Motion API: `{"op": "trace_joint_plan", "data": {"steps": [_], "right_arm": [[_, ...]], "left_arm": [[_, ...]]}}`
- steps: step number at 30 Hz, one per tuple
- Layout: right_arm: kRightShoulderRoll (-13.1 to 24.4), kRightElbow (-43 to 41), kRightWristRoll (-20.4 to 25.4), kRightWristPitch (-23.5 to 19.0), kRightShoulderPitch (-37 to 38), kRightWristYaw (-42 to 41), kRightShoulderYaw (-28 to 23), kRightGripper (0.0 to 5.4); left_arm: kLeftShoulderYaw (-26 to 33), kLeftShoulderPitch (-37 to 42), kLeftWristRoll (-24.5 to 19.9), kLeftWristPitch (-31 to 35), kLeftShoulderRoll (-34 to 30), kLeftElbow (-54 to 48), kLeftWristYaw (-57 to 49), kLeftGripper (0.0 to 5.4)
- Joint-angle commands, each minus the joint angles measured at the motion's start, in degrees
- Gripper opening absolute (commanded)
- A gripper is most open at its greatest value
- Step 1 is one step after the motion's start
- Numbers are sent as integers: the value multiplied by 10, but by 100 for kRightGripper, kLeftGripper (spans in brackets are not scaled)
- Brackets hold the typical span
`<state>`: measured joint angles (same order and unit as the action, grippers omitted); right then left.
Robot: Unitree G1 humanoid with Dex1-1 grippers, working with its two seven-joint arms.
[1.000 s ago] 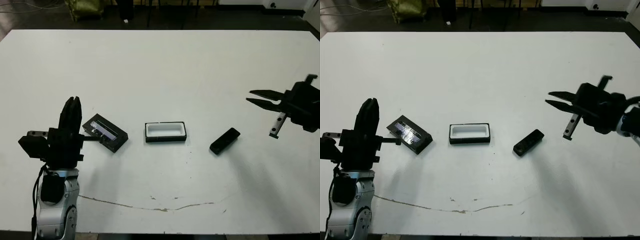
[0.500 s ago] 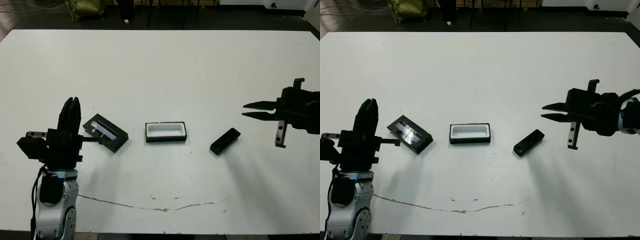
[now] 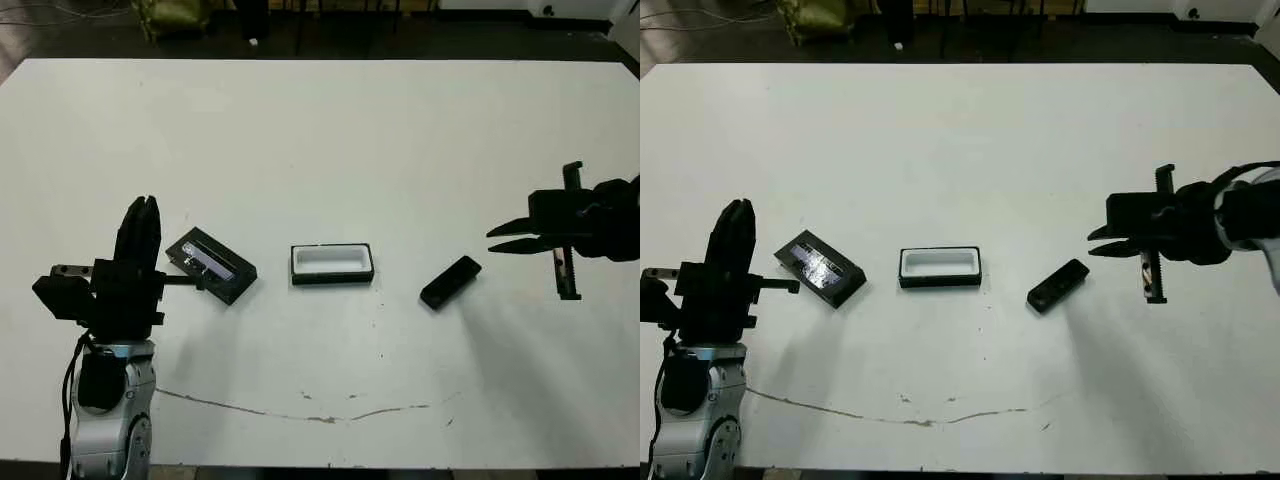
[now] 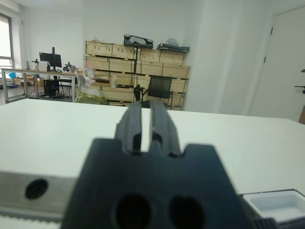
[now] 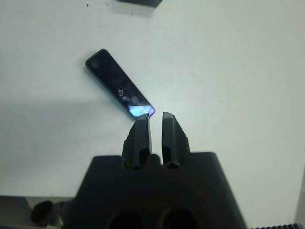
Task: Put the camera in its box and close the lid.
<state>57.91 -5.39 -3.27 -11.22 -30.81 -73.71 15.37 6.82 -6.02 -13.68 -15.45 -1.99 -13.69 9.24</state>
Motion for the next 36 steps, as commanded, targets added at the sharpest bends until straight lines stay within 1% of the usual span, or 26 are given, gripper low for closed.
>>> {"op": "trace_joint_plan", "data": {"steps": [1,2,3,6,12,16,20,21,24,26,29,33,35,36], "right_arm": [[-9,7,-6,-6,-2,-10,12,0],[-9,8,-9,-3,-1,-9,13,0],[-11,13,-10,10,1,-7,12,0],[-13,20,-10,19,7,-3,8,0],[-2,-25,-8,-5,22,0,-6,0],[-7,-20,-10,-5,28,3,-4,0],[-8,-23,-3,-26,29,-4,-3,0],[-8,-21,-3,-25,29,-5,-2,0],[-11,1,0,-4,32,-5,1,0],[-7,-2,-5,-4,30,-7,5,0],[-1,-19,-13,-25,30,-11,8,0],[2,-32,-24,-33,36,-14,12,0],[1,-42,-27,-50,38,-15,13,0],[4,-55,-36,-66,38,-15,17,0]], "left_arm": [[2,-8,0,1,-3,12,2,3],[2,-8,1,1,-3,12,2,3],[2,-9,1,5,-2,9,0,3],[0,-12,1,12,-1,4,-3,3],[-2,-11,5,2,2,8,-4,3],[-3,-11,5,7,3,6,-6,3],[-2,-11,1,7,2,7,-5,3],[-2,-11,-1,7,1,7,-3,3],[-3,-12,3,8,2,5,-7,3],[-3,-12,4,5,1,7,-7,3],[-3,-12,3,7,2,5,-7,3],[-2,-10,0,5,0,9,-4,3],[-2,-11,1,8,-1,6,-5,3],[-2,-11,-1,10,-1,5,-4,3]]}}
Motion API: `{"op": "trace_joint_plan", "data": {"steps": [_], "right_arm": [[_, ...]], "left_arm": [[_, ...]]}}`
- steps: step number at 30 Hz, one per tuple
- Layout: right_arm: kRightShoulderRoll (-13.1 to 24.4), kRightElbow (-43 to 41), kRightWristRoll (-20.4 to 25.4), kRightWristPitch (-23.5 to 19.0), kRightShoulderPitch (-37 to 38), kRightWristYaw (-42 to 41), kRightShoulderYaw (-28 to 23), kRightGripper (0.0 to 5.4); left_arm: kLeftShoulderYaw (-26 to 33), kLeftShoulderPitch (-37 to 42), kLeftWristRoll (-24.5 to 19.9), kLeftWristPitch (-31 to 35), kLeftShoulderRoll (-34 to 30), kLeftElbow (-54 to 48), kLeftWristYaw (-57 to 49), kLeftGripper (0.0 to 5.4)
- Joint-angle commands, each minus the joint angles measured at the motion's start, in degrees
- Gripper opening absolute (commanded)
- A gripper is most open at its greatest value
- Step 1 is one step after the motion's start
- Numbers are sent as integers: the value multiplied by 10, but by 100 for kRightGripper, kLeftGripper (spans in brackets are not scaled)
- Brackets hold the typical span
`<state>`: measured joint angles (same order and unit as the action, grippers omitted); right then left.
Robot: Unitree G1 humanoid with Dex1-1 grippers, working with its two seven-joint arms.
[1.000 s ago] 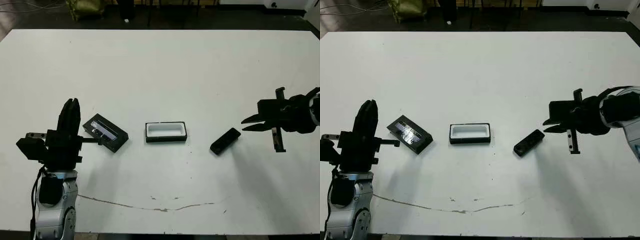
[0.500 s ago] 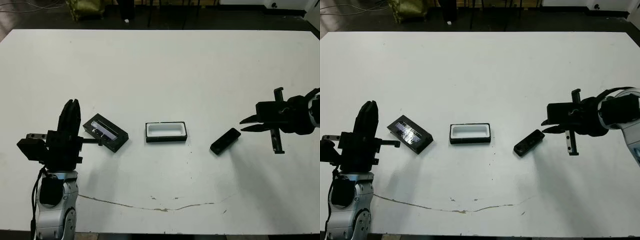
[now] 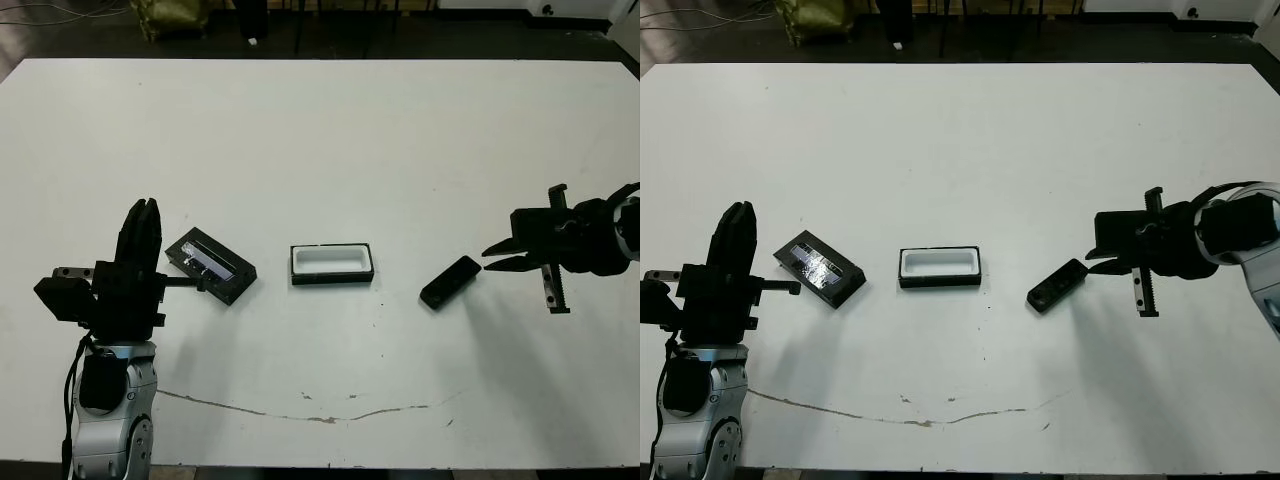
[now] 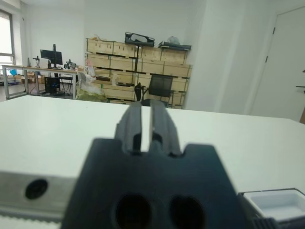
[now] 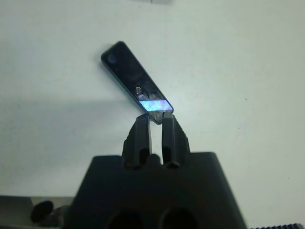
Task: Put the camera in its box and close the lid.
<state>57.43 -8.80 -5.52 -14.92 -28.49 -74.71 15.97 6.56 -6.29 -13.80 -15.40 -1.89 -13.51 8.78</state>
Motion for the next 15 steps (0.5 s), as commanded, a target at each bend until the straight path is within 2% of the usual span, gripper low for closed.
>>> {"op": "trace_joint_plan", "data": {"steps": [1,4,11,15], "right_arm": [[11,-34,-20,-47,16,-5,15,0],[13,-53,-29,-73,16,-10,23,0],[-9,40,-35,1,18,-1,41,0],[-17,85,-59,31,6,-2,59,0]], "left_arm": [[0,-8,-2,8,-1,4,1,3],[1,-8,4,4,-1,5,-2,3],[2,-7,1,2,-2,8,1,3],[2,-6,1,-5,-2,13,4,3]]}}
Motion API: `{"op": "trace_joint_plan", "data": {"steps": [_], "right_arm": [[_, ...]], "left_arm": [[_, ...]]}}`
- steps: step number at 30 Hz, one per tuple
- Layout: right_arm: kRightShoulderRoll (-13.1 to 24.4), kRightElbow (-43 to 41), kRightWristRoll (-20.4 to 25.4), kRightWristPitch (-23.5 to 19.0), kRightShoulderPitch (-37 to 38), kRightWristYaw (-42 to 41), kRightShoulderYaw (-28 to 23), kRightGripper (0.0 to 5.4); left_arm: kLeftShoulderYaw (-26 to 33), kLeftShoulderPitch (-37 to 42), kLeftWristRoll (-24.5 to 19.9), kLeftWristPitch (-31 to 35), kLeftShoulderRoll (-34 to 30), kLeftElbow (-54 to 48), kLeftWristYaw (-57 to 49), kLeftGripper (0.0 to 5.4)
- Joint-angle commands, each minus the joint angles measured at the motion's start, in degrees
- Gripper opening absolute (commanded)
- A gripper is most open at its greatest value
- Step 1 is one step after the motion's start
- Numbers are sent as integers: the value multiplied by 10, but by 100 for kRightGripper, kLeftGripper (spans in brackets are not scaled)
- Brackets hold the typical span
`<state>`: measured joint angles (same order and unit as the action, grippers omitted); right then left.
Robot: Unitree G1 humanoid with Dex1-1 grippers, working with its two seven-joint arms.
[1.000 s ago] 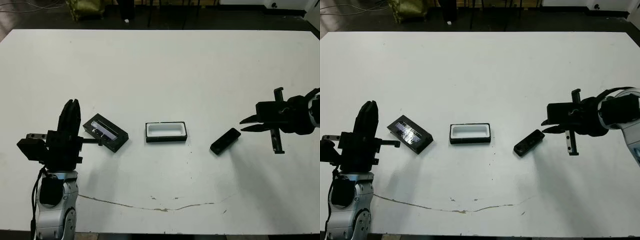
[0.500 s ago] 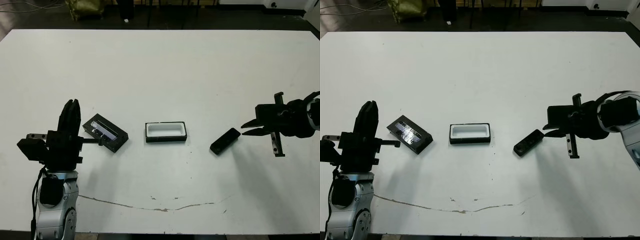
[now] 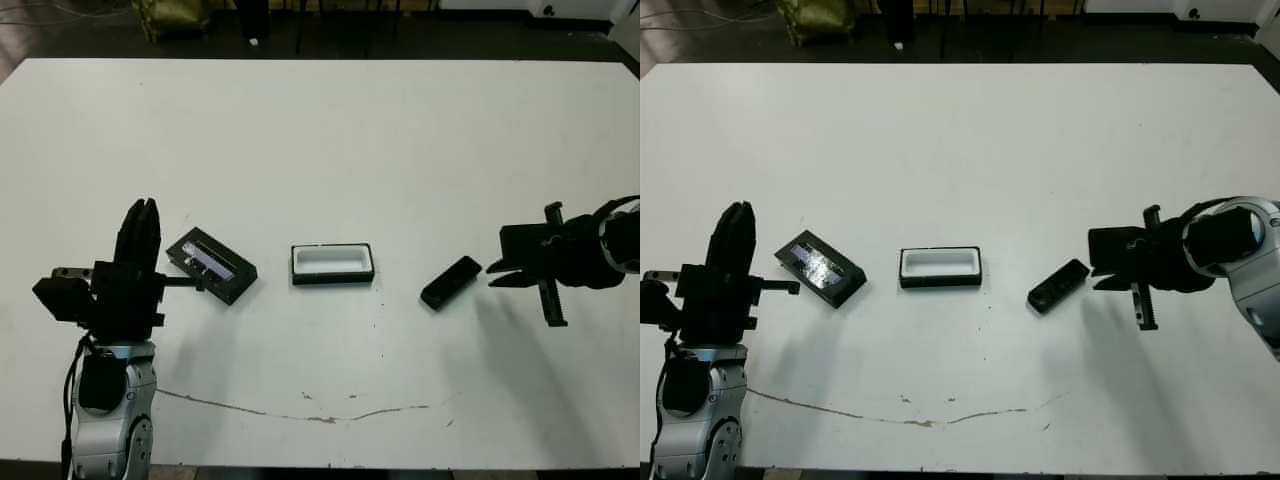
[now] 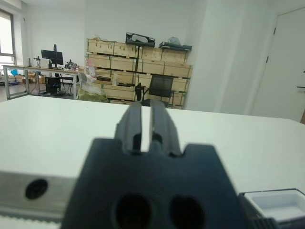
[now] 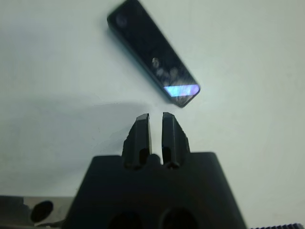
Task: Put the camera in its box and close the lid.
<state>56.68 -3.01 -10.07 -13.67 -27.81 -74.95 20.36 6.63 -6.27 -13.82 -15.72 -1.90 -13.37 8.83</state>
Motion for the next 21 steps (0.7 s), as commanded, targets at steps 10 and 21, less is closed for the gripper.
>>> {"op": "trace_joint_plan", "data": {"steps": [10,21], "right_arm": [[-32,81,-54,51,-14,4,32,0],[-60,98,-56,42,-31,-6,33,0]], "left_arm": [[1,-10,6,5,0,5,-2,3],[0,-10,6,7,1,4,-4,3]]}}
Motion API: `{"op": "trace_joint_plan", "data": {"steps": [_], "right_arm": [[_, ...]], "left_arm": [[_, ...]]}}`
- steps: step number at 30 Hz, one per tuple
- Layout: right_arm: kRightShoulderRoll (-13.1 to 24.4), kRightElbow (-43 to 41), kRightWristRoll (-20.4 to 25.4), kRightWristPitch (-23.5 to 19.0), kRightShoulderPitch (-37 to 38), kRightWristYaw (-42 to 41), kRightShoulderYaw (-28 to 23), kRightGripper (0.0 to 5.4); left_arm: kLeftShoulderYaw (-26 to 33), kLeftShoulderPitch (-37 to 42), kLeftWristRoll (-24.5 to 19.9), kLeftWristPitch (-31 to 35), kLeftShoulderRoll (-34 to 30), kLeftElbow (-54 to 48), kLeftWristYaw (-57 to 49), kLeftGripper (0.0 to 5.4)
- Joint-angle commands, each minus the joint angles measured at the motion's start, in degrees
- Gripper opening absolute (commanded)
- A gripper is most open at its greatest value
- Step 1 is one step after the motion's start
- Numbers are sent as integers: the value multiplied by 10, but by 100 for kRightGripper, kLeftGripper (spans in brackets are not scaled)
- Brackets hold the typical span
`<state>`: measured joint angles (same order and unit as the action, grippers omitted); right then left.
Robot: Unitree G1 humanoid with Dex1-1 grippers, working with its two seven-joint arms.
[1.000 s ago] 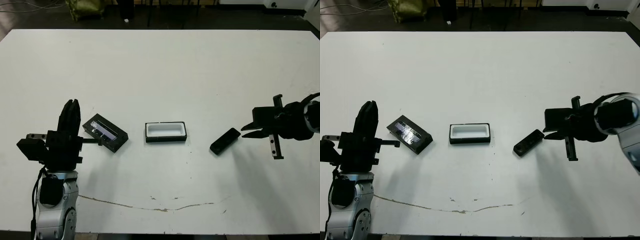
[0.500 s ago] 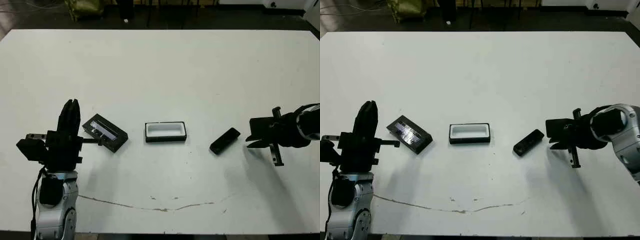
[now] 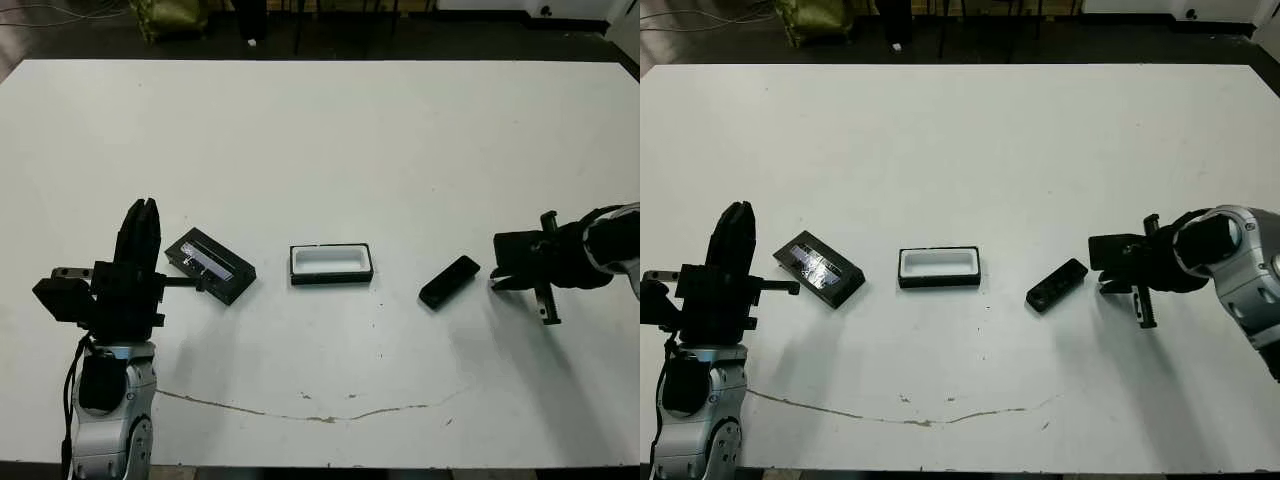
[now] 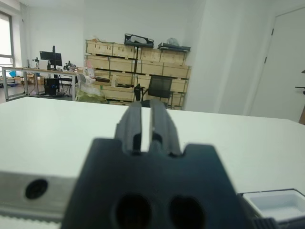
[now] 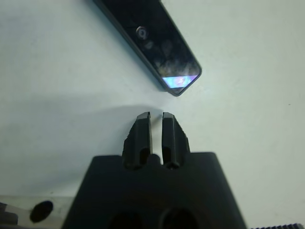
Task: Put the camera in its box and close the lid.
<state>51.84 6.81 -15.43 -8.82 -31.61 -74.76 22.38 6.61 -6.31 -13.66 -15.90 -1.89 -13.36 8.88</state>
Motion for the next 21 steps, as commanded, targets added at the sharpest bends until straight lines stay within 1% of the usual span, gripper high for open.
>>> {"op": "trace_joint_plan", "data": {"steps": [1,9,11,12,15,18,21], "right_arm": [[-13,-1,-4,-8,5,-9,14,0],[-44,52,-18,-5,-19,-6,31,0],[-54,78,-19,13,-23,1,34,0],[-60,100,-16,33,-27,2,35,0],[-75,144,-20,67,-40,7,42,0],[-84,153,-33,90,-48,17,50,0],[-91,141,-33,71,-59,4,52,0]], "left_arm": [[0,-9,5,8,0,5,-5,3],[-2,-11,-1,8,1,5,-3,3],[-1,-11,1,6,1,7,-3,3],[-1,-11,3,6,1,7,-4,3],[-2,-12,6,9,1,4,-7,3],[-2,-12,2,10,2,4,-5,3],[-2,-11,3,4,2,9,-4,3]]}}
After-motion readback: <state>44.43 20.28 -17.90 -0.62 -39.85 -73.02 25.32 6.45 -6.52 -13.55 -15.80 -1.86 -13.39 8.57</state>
